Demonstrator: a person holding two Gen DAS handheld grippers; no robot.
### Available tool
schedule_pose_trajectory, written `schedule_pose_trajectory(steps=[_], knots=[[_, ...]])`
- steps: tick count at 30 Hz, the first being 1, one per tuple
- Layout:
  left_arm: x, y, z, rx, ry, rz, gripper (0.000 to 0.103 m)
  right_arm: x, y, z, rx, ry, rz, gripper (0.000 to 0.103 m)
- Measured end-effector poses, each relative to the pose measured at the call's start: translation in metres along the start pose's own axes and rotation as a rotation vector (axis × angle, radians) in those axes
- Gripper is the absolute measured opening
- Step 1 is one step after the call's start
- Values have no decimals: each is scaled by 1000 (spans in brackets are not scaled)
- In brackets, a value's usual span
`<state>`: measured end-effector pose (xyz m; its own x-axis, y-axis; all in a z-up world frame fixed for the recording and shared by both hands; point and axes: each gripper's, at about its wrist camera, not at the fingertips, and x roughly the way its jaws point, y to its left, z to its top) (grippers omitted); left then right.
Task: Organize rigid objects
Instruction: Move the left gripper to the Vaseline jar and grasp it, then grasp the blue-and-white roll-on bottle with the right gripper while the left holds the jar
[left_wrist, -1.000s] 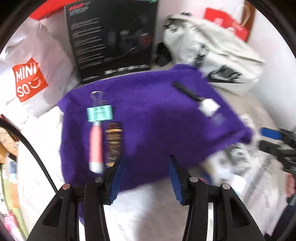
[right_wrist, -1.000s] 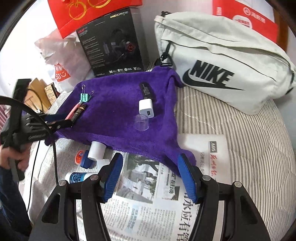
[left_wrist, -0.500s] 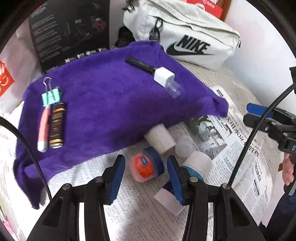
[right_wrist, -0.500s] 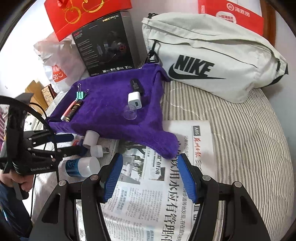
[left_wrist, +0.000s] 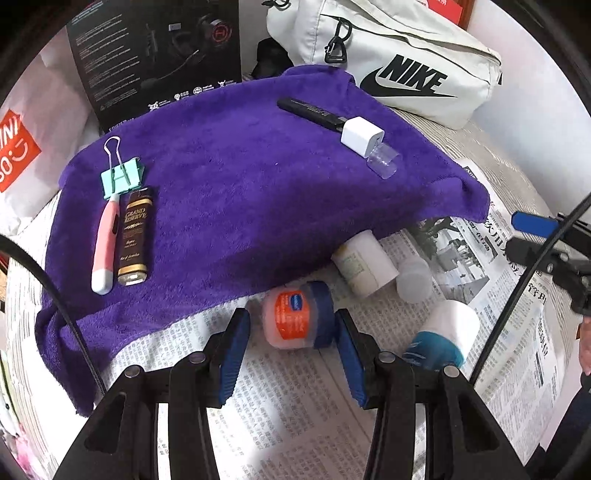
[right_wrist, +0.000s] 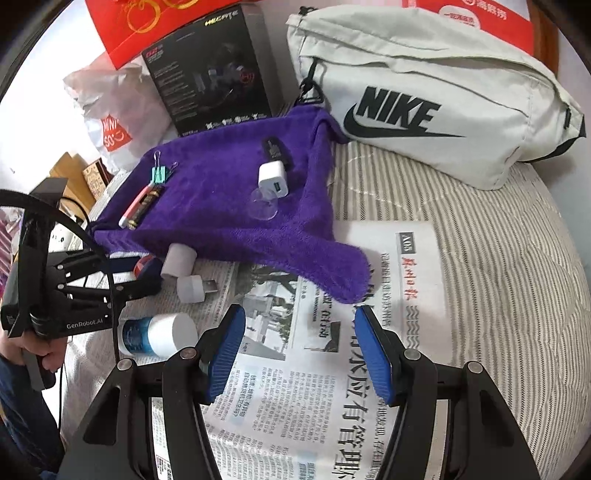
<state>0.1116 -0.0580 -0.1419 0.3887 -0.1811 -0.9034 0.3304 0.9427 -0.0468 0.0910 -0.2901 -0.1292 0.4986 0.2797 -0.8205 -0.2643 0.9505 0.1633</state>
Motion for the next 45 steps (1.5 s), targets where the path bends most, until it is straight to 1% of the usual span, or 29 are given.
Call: schedule_pose_trajectory(steps=[1, 3, 7, 10, 16, 22, 25, 28, 32, 35, 37, 39, 41, 43, 45], knots=[[1, -1, 1, -1, -2, 2, 44, 1, 2, -1, -6, 4, 2, 61], [2, -5, 3, 21, -7, 29, 36, 3, 5, -2, -12, 11, 9, 61], [2, -5, 4, 30, -18, 20, 35, 7, 10, -4, -26, 21, 19, 61], [-2, 2, -1, 19, -19, 34, 35, 8, 16, -4, -35, 21, 39, 61], [-11, 30, -19, -42, -15, 69, 35, 13, 36, 3, -60, 19, 92, 61], [-18, 55, -35, -105, -33, 62, 35, 13, 72, -2, -160, 34, 165, 61], [-19, 62, -38, -120, -43, 54, 35, 14, 83, -1, -161, 25, 170, 61], [-22, 67, -44, -135, -50, 54, 35, 15, 101, 5, -192, 6, 173, 61], [-25, 74, -50, -159, -57, 52, 35, 31, 120, 16, -220, 31, 93, 61], [-27, 77, -53, -162, -63, 47, 35, 31, 125, 13, -237, 41, 95, 61], [-27, 77, -55, -159, -69, 44, 35, 27, 127, 7, -257, 33, 93, 67], [-27, 77, -56, -159, -75, 43, 35, 25, 127, 0, -260, 24, 94, 84], [-27, 77, -56, -159, -76, 42, 35, 25, 127, -4, -249, 23, 99, 87], [-28, 77, -58, -160, -76, 40, 35, 26, 129, -7, -238, 34, 100, 87], [-29, 78, -59, -160, -78, 37, 35, 27, 130, -8, -236, 41, 84, 87]])
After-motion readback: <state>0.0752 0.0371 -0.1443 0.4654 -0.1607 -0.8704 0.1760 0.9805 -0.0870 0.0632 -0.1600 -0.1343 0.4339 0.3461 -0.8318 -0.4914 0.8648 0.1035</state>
